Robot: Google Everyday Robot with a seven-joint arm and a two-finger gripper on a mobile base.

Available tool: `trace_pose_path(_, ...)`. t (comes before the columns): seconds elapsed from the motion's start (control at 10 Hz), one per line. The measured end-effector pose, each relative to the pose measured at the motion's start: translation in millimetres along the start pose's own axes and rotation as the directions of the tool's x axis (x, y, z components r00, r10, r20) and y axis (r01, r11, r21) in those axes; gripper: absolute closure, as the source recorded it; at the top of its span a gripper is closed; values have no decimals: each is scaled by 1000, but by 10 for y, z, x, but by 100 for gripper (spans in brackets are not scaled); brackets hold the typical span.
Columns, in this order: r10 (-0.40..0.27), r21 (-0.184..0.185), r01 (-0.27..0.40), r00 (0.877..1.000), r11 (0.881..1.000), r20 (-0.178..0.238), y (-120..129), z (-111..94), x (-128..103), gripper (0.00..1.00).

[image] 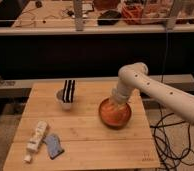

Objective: Place the pepper in the ceramic bowl

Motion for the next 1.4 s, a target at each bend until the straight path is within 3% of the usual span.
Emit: trace_pose_path(1.4, 71, 3, -71, 997, 997, 24, 13, -27, -2, 98)
